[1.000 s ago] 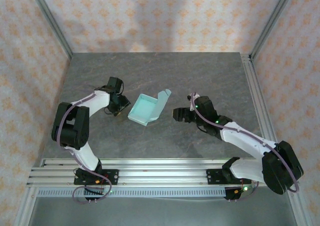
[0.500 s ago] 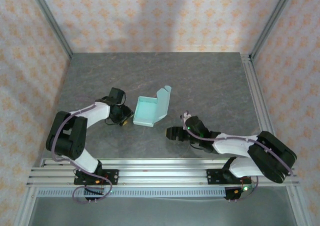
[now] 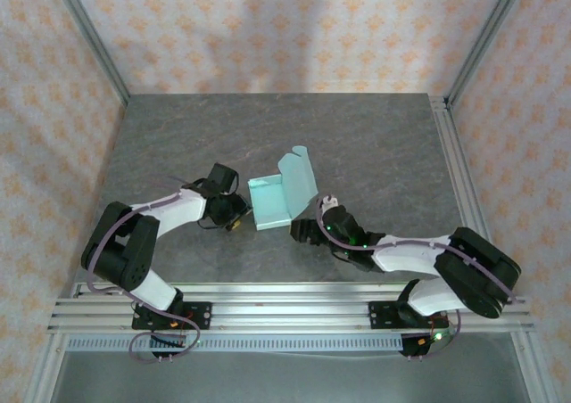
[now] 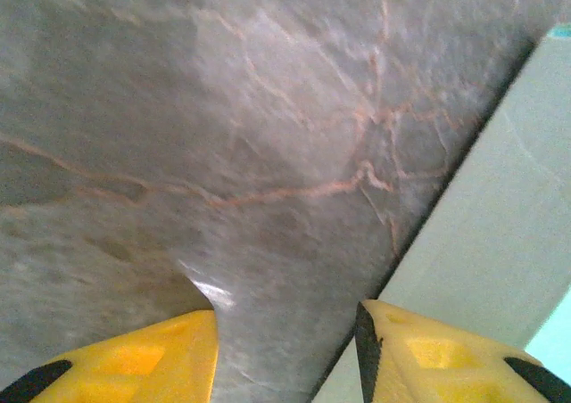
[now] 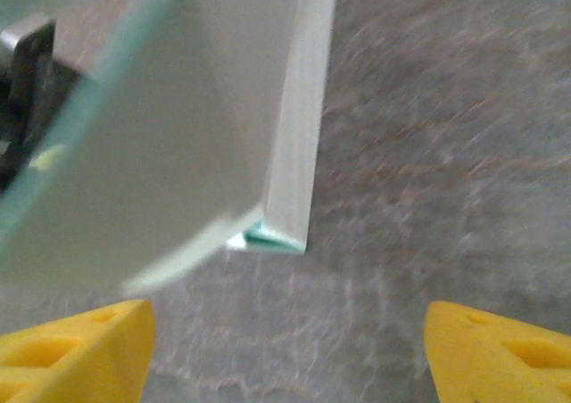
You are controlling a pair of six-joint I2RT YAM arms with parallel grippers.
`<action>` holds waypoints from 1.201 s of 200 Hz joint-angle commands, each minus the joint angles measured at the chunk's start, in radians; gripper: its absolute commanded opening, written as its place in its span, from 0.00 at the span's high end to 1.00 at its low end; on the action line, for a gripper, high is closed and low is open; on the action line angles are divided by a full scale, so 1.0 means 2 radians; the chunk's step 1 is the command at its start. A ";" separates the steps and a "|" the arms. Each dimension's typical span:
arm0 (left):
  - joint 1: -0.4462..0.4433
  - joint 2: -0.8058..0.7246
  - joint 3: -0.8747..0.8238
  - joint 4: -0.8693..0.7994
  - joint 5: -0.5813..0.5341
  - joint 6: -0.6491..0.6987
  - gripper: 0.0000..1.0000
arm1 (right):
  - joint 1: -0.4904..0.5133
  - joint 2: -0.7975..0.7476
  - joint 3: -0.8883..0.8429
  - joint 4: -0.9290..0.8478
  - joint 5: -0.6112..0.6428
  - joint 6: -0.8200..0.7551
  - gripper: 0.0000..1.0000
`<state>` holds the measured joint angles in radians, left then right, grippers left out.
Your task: Fold the paper box
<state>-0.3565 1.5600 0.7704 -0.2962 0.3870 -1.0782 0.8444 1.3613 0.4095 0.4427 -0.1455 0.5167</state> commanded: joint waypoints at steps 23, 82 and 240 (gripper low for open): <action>-0.016 -0.033 -0.012 -0.032 0.014 -0.021 0.49 | -0.042 0.013 0.027 -0.019 0.037 0.016 0.23; 0.001 -0.082 -0.012 -0.096 -0.079 0.023 0.22 | -0.131 0.053 0.088 -0.066 -0.002 -0.063 0.23; 0.058 -0.168 -0.042 0.001 -0.055 0.150 0.14 | -0.211 0.055 0.192 -0.149 -0.058 -0.139 0.26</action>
<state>-0.2333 1.2404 0.6724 -0.3805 0.2569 -0.8383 0.4244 1.5990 0.8562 0.1860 -0.2966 0.2417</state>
